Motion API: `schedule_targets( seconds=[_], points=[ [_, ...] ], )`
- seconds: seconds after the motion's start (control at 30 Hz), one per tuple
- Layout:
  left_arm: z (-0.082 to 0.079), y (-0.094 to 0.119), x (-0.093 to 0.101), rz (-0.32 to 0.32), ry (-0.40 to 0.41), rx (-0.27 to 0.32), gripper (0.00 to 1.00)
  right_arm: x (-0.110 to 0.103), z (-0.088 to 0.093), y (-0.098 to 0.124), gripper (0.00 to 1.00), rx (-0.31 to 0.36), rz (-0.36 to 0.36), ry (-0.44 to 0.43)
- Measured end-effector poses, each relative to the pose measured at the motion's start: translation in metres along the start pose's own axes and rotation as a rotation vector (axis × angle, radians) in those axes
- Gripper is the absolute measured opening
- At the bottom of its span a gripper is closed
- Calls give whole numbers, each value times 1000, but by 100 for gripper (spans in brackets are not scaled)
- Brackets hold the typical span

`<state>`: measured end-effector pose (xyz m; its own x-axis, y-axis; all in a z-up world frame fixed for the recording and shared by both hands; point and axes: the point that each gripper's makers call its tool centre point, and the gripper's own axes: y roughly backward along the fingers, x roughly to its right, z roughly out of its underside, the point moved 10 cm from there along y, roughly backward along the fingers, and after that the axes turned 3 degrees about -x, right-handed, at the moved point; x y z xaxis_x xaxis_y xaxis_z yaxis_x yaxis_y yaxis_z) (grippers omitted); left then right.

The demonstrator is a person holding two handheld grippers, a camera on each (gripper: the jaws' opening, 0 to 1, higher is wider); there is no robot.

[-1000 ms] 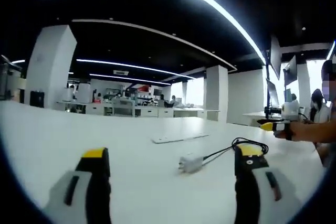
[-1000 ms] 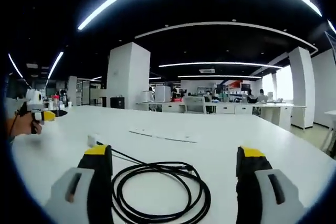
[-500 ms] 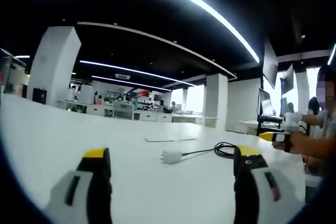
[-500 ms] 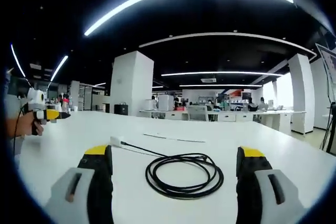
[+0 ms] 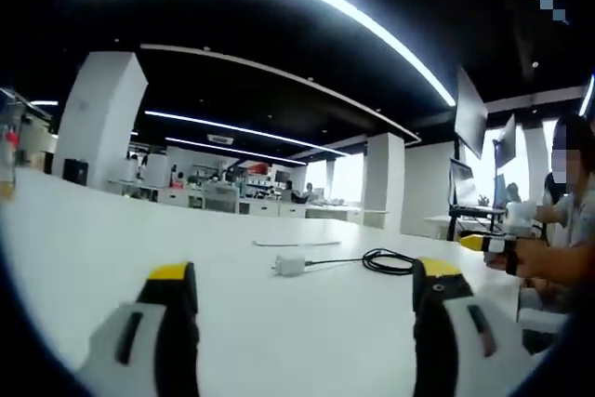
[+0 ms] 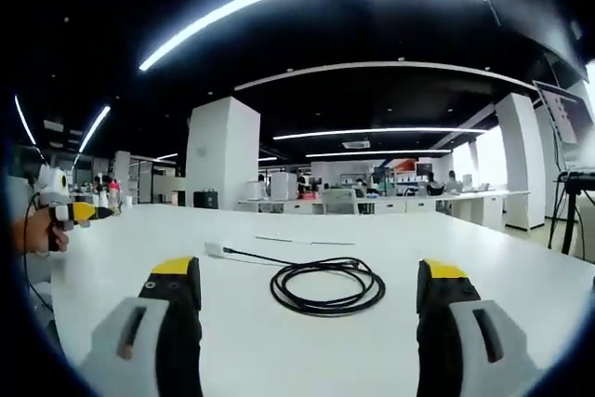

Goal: Plug the desk Type‑C cable into the charger adapter.

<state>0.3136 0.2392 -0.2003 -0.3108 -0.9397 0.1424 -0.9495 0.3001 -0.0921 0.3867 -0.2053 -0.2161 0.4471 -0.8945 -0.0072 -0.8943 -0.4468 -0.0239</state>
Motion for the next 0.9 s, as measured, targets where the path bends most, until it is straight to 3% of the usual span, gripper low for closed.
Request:
schedule_targets(
  seconds=[0.23,0.53,0.9],
  points=[
    [0,2,0,-25,-45,-9,97,-4,4,6,98,-4,5,-16],
    [6,5,-1,-54,-33,-20,99,-10,-1,14,100,6,15,30],
    [10,4,5,-29,7,-36,99,-16,1,16,100,-7,2,46]
  ],
)
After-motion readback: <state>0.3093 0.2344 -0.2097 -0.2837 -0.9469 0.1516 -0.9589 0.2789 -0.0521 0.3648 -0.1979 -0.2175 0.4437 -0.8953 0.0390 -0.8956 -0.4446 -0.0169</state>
